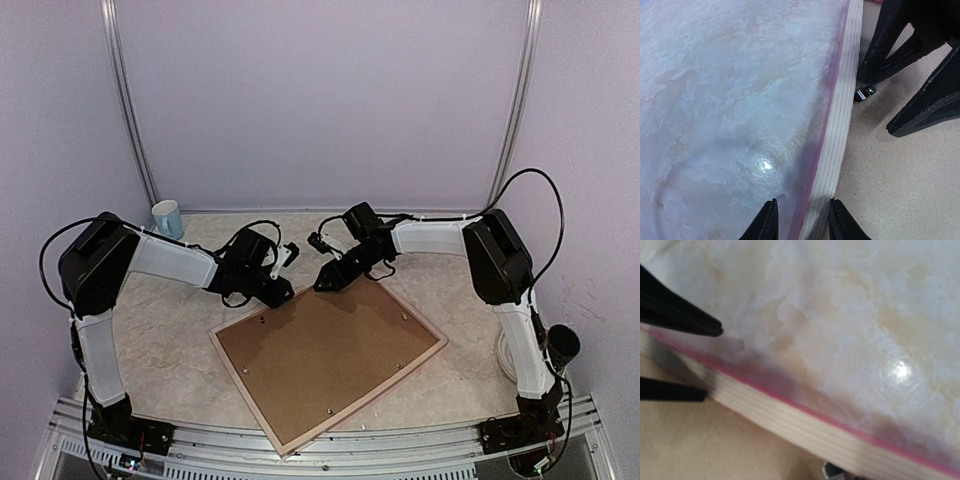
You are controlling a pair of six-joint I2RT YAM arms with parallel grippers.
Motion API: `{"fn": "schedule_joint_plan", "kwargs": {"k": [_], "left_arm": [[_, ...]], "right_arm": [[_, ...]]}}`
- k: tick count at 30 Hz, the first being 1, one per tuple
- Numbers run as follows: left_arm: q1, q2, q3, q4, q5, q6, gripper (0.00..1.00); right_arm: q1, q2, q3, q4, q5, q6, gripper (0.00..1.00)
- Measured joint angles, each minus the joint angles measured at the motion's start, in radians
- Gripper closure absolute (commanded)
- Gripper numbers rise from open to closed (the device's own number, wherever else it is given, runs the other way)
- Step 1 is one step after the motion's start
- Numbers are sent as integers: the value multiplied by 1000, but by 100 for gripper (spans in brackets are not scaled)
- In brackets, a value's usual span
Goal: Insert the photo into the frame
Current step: Hold the photo frame at the center of the board, then press the fastener onto the backboard.
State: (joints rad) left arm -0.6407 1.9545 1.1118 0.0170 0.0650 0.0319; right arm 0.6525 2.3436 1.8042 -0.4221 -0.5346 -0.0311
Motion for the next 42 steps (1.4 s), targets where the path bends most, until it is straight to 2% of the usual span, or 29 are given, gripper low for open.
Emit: {"fn": "schedule_joint_plan", "kwargs": {"k": [9, 21, 32, 42], "left_arm": [[20, 12, 11, -10, 77, 0, 76], [35, 27, 22, -8, 133, 0, 77], [53, 35, 24, -2, 196, 56, 83], [66, 51, 42, -5, 249, 92, 87]], "right_arm": [[0, 6, 12, -30, -48, -56, 56], [1, 27, 54, -86, -70, -106, 55], [-11, 16, 39, -89, -73, -172, 48], [-86, -6, 16, -135, -106, -297, 36]]}}
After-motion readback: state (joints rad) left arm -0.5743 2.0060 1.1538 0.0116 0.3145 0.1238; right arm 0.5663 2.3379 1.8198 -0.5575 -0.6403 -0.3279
